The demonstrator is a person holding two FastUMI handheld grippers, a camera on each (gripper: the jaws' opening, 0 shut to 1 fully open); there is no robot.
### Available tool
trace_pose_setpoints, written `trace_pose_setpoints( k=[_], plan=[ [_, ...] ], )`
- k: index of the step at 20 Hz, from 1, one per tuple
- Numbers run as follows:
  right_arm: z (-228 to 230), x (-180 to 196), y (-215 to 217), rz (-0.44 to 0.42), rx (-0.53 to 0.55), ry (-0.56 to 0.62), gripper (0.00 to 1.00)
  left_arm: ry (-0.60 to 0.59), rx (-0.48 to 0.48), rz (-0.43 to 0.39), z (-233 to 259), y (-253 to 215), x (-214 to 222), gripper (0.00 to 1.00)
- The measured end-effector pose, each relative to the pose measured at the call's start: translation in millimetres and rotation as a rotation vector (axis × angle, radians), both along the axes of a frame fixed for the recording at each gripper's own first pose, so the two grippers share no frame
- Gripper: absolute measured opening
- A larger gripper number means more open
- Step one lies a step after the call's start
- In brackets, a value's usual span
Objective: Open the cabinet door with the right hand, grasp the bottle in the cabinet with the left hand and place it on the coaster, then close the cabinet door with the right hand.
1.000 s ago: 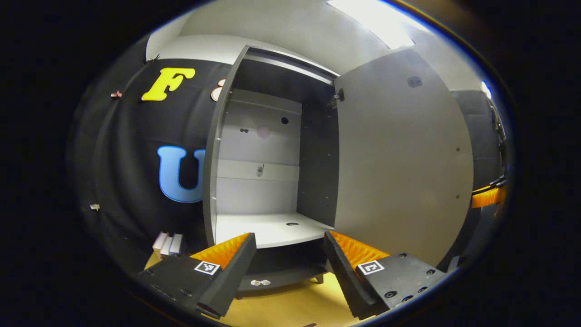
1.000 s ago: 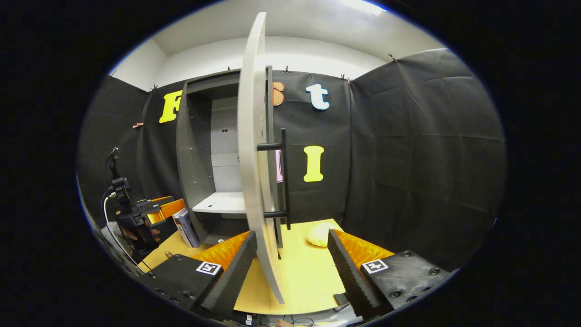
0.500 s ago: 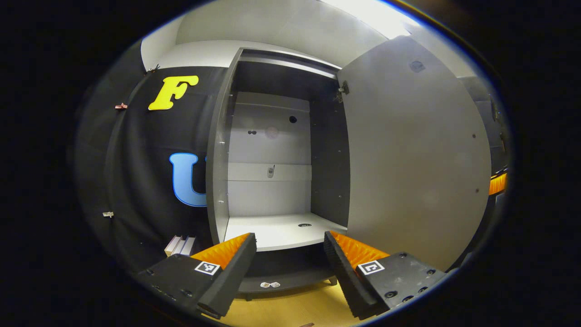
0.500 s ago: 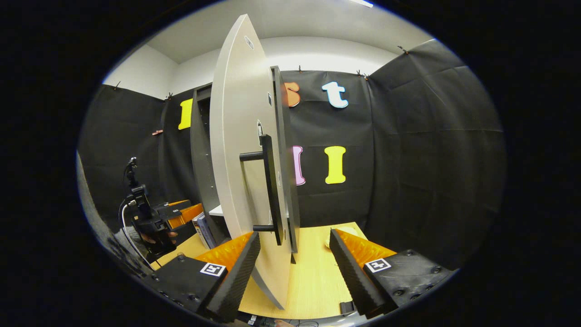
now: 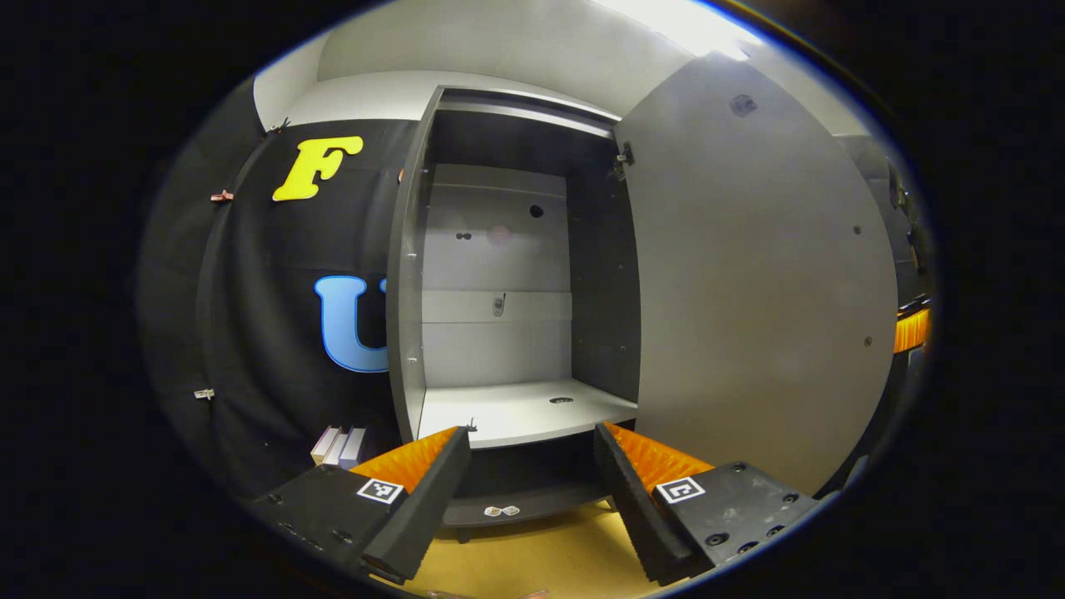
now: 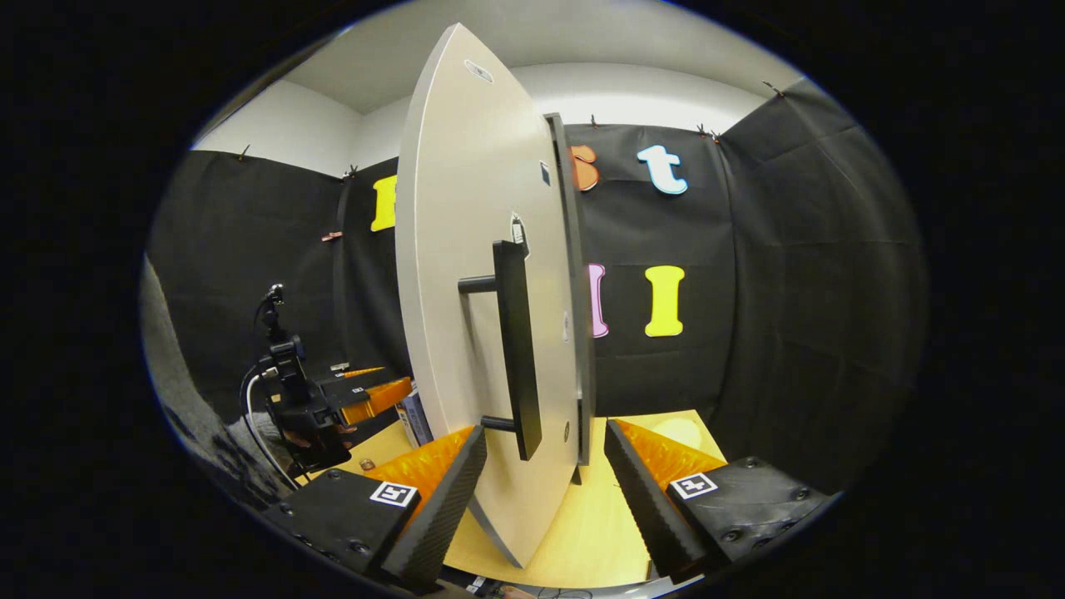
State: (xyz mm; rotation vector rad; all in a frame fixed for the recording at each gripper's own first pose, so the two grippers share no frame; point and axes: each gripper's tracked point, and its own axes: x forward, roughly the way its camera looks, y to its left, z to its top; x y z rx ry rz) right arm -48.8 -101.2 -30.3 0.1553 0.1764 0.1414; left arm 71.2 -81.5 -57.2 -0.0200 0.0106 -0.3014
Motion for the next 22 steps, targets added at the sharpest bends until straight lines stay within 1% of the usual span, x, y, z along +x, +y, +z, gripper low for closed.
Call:
trace_pose_setpoints(
  k=[5,7,10,16,20,22],
  plan=[
    [-1.1,16.5,51.1,0.049,0.019,-0.007,0.94,-0.002,0.019,0.001,-1.6,25.9,-14.2,0.95],
    [-0.4,27.4,63.5,0.050,0.016,-0.010,0.94,0.002,0.026,0.004,-2.5,37.4,-21.7,0.95],
    [-3.4,43.2,79.0,0.054,0.041,-0.008,0.94,0.012,0.029,0.013,-8.3,57.0,-33.6,0.95],
    [-2.6,65.2,116.2,0.099,0.040,-0.017,0.94,0.031,0.034,0.068,-13.5,98.9,-50.2,0.95],
    [-14.9,81.1,143.7,0.135,0.018,-0.010,0.95,0.030,0.041,0.093,-13.9,115.2,-58.4,0.94],
    [-13.8,84.1,157.5,0.161,0.020,-0.023,0.95,0.030,0.034,0.106,-13.8,119.7,-62.1,0.95]
  ],
)
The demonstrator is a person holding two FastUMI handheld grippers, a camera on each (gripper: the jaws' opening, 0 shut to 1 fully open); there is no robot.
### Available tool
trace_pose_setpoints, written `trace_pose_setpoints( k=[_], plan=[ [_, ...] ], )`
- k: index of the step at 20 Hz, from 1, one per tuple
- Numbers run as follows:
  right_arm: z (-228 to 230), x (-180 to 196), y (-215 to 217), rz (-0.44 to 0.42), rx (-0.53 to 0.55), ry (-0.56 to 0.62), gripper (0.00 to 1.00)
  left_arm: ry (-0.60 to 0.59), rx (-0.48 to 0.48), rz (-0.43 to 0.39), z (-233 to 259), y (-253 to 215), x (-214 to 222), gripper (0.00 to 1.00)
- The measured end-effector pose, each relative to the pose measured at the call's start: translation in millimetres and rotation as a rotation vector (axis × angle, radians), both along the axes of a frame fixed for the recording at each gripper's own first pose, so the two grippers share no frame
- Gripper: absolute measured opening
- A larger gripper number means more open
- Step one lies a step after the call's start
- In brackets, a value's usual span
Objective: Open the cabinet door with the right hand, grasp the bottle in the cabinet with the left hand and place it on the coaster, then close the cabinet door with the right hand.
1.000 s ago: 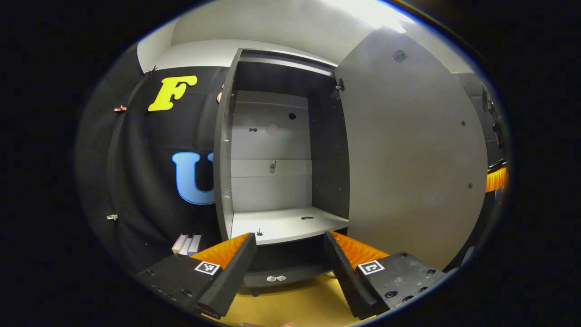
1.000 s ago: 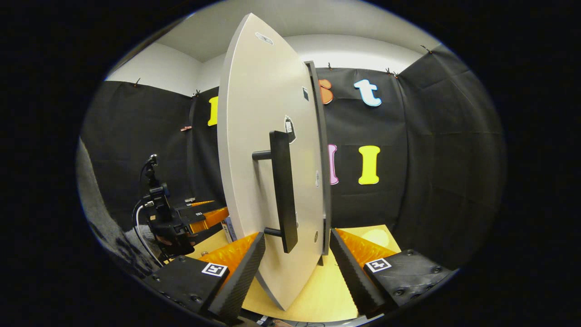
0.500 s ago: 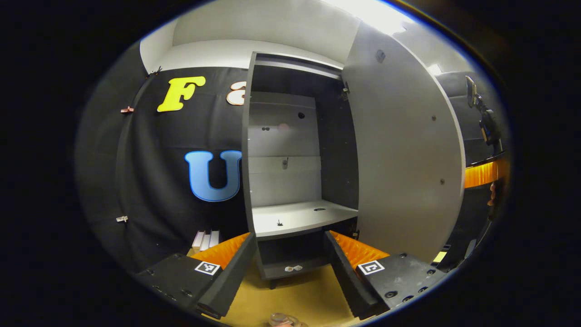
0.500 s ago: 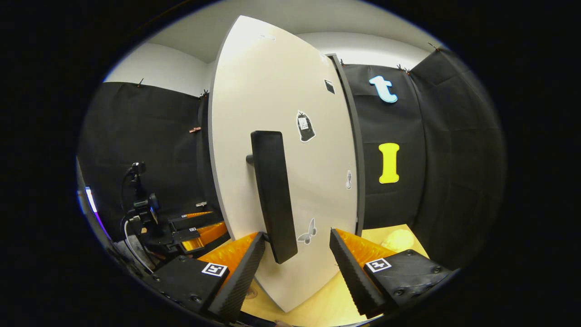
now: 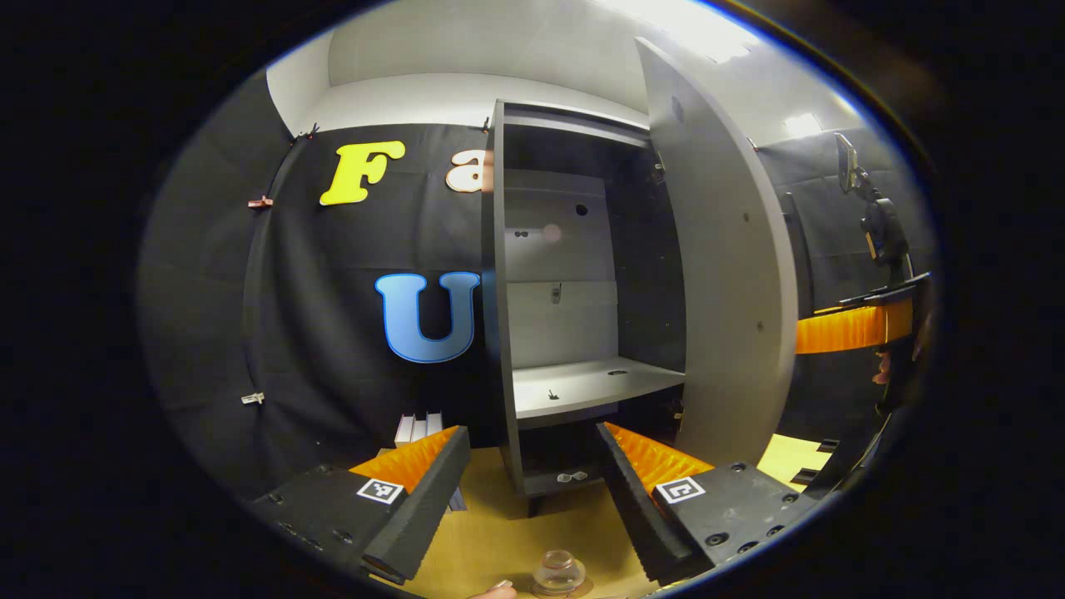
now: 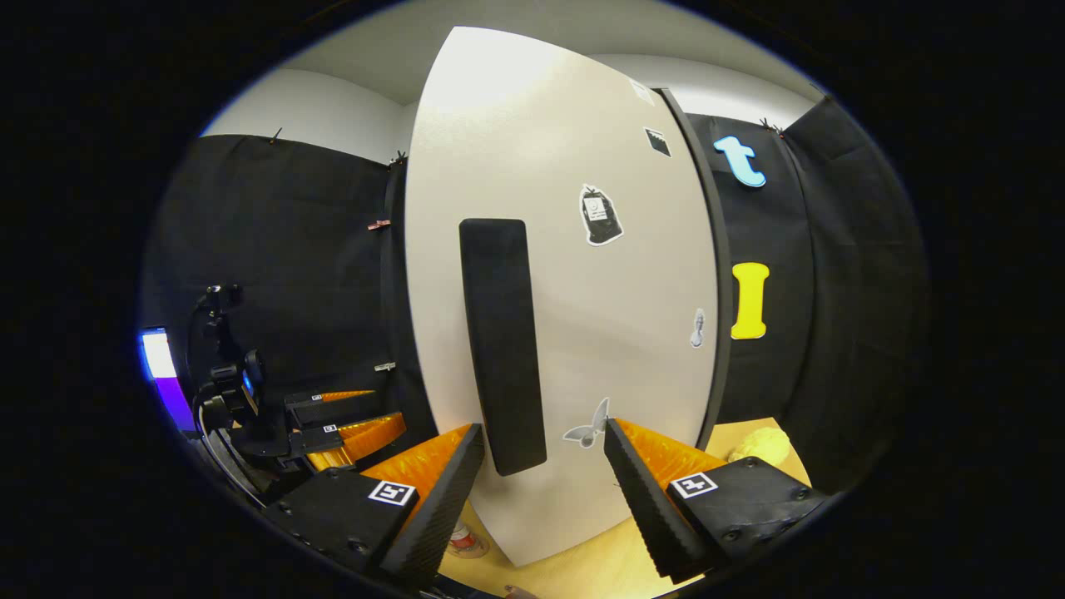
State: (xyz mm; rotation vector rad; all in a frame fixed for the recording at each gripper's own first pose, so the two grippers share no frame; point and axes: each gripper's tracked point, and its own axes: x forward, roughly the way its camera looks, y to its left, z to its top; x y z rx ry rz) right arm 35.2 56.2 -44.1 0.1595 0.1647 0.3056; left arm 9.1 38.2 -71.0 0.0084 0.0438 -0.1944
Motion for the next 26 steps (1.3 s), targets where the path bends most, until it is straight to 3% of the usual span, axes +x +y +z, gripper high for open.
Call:
trace_pose_setpoints(
  k=[4,7,13,19,26],
  plan=[
    [7.9,-12.3,-4.6,0.027,-0.010,-0.017,0.95,-0.002,-0.003,0.024,4.4,5.1,-6.2,0.95],
    [12.2,-16.3,-35.1,0.009,-0.041,-0.036,0.94,-0.013,-0.010,0.039,11.9,2.1,-12.1,0.95],
    [7.4,11.4,-94.8,-0.129,-0.074,-0.071,0.94,-0.018,-0.017,0.101,26.5,-23.3,-26.0,0.95],
    [9.4,28.1,-103.2,-0.121,-0.068,-0.125,0.94,0.007,-0.049,0.144,32.3,-48.0,-27.2,0.95],
    [8.5,35.5,-117.7,-0.156,-0.042,-0.135,0.94,0.003,-0.137,0.131,41.1,-74.6,-9.7,0.95]
  ],
)
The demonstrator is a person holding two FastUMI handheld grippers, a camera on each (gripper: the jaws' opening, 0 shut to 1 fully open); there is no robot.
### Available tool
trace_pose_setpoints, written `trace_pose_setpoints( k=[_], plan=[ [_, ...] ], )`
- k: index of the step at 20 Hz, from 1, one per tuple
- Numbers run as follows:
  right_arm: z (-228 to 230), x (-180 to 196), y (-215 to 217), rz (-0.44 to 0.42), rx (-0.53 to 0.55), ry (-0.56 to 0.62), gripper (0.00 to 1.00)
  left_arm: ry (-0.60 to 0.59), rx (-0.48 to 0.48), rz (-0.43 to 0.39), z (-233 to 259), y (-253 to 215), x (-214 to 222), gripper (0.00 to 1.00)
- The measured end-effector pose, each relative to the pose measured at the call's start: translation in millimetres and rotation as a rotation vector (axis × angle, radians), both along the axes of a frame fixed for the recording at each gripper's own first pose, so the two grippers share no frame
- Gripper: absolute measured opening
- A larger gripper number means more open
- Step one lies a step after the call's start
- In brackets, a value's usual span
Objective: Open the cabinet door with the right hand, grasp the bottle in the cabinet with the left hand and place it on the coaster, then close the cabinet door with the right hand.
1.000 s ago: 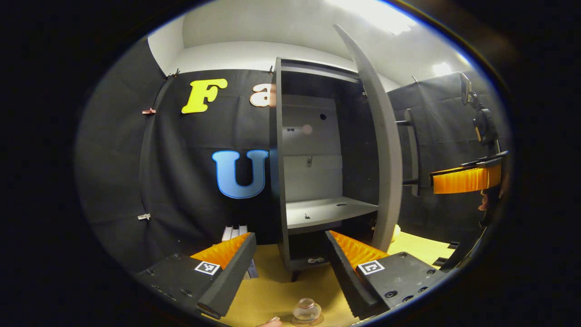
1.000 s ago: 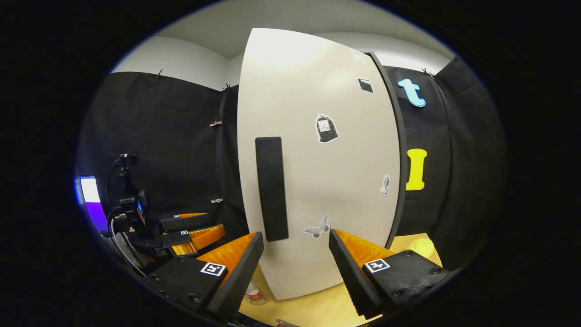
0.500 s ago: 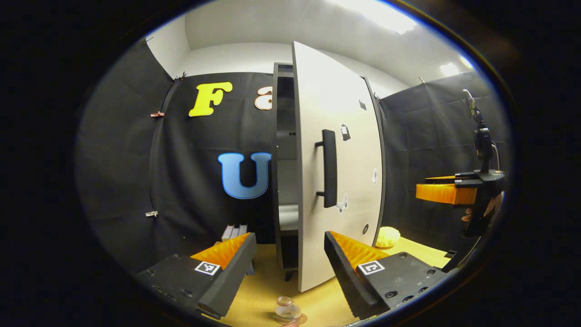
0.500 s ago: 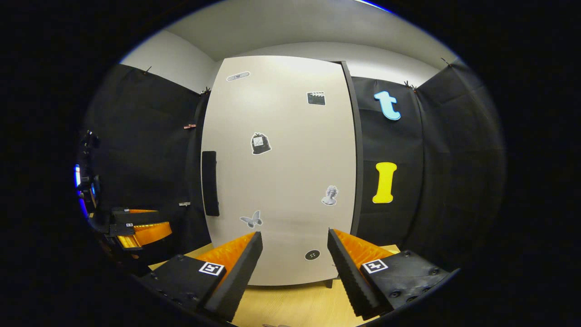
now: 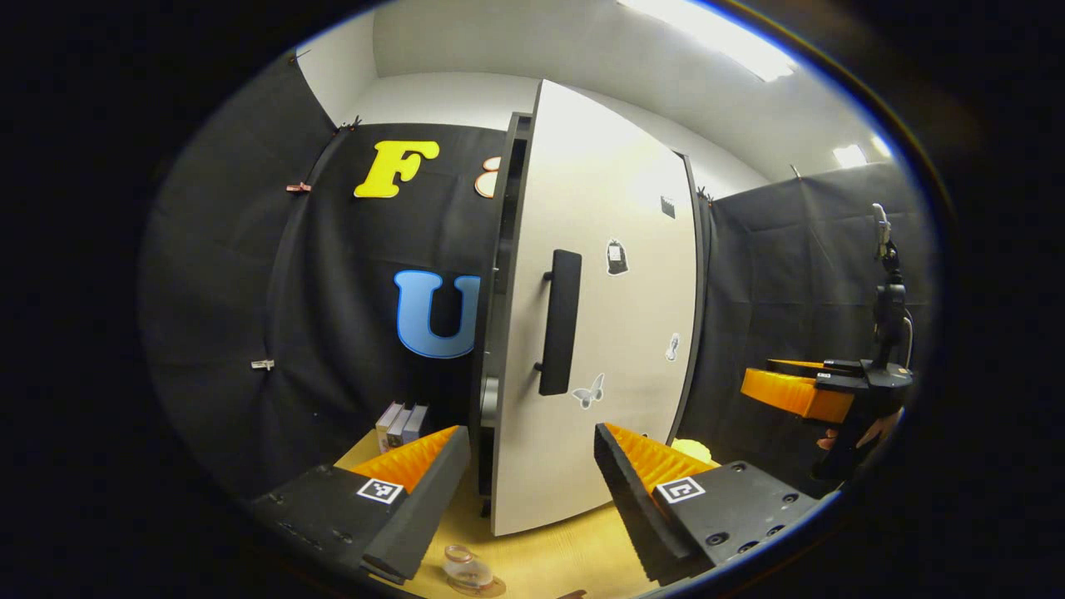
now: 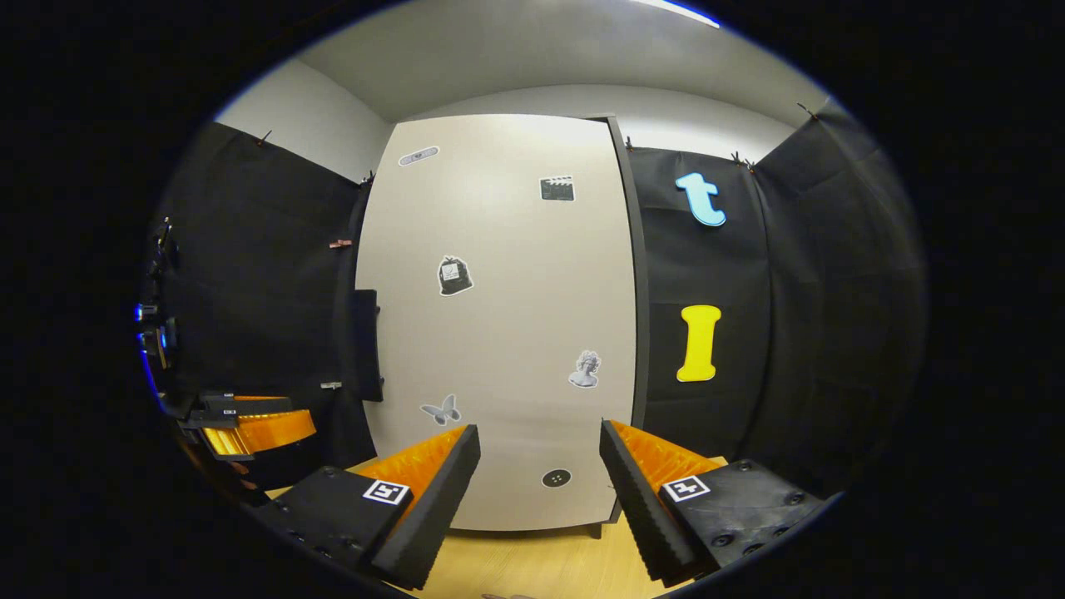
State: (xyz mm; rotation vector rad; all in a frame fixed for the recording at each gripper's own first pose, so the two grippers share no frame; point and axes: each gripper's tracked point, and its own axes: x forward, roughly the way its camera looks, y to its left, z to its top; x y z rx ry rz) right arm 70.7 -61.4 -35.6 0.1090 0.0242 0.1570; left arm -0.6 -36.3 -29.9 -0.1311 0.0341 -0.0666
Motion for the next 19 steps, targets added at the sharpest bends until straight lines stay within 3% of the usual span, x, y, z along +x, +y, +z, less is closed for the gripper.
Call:
trace_pose_setpoints(
  k=[19],
  plan=[
    [-1.4,2.3,-10.8,-0.068,-0.030,-0.014,0.94,-0.052,0.033,-0.075,15.2,-25.4,20.2,0.95]
  ],
)
